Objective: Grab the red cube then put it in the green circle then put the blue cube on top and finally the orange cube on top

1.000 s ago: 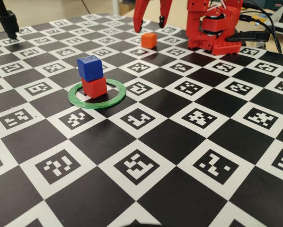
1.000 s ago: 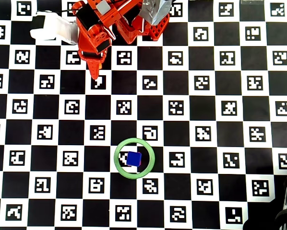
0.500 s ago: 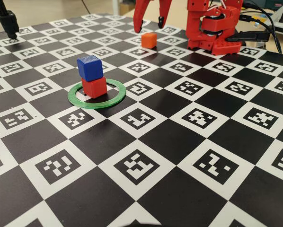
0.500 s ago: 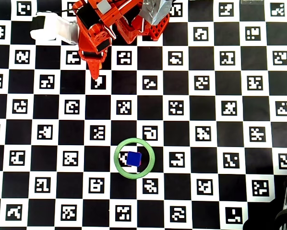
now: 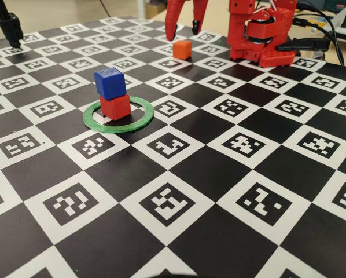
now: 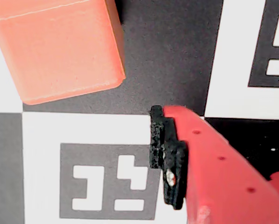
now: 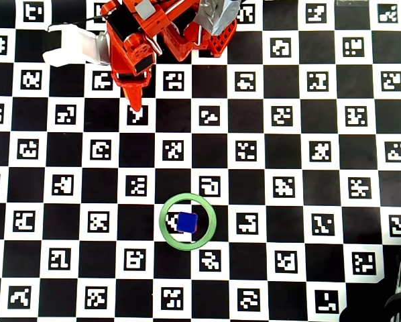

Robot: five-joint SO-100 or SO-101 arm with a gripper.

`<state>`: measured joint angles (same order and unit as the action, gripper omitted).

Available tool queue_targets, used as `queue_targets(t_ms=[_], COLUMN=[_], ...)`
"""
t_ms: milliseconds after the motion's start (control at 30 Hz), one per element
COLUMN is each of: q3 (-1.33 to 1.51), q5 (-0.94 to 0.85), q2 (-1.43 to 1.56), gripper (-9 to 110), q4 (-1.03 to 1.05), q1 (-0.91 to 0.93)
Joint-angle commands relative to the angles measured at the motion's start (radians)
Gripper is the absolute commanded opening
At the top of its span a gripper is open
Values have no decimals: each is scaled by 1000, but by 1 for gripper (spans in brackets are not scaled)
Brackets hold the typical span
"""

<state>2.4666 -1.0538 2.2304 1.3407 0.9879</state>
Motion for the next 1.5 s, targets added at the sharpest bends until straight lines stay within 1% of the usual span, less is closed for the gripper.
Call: queue_targets(t_ms=[0,667,933,1467], q3=[-44,-54,-51,60], q5=[-31,-255,-270,-298], q2=[11,-63,-64,-109], gripper=[42,42,42,42], q4=[-9,-121,-123,-262], q1=[12,37,52,71])
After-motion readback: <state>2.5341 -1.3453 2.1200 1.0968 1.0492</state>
